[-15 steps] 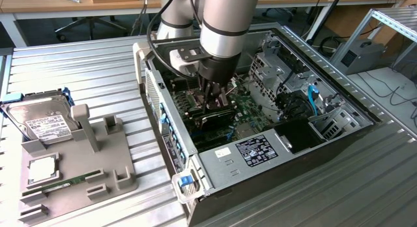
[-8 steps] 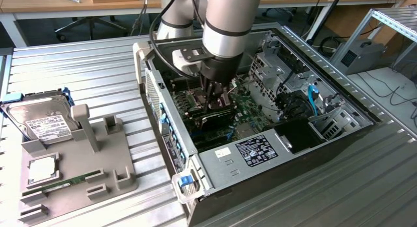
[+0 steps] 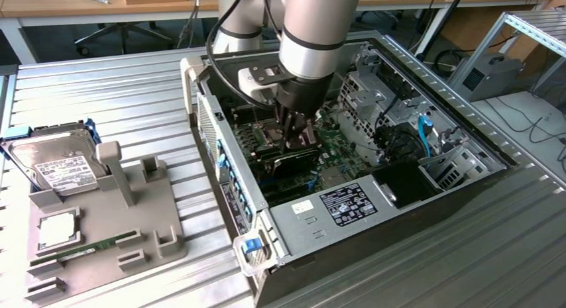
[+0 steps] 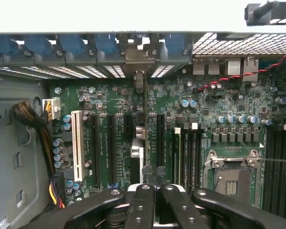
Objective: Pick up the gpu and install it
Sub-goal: 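Press down on the gpu until it lock into place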
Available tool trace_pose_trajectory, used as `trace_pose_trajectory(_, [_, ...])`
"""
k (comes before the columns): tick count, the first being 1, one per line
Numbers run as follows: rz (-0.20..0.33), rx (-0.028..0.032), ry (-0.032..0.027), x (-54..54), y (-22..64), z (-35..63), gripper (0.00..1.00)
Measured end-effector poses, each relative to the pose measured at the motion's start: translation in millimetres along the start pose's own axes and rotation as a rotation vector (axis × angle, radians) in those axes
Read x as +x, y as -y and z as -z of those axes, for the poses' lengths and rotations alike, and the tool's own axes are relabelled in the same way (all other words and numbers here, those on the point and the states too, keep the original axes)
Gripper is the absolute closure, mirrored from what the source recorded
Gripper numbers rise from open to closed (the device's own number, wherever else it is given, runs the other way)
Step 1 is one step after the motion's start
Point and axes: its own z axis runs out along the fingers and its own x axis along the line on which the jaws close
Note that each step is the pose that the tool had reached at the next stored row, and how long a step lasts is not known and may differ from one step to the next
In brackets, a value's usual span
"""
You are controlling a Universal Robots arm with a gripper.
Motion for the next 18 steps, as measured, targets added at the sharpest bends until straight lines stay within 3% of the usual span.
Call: trace_pose_trajectory(18, [0.000,0.0000,0.0001,2.1,-0.2,-7.2,0.89])
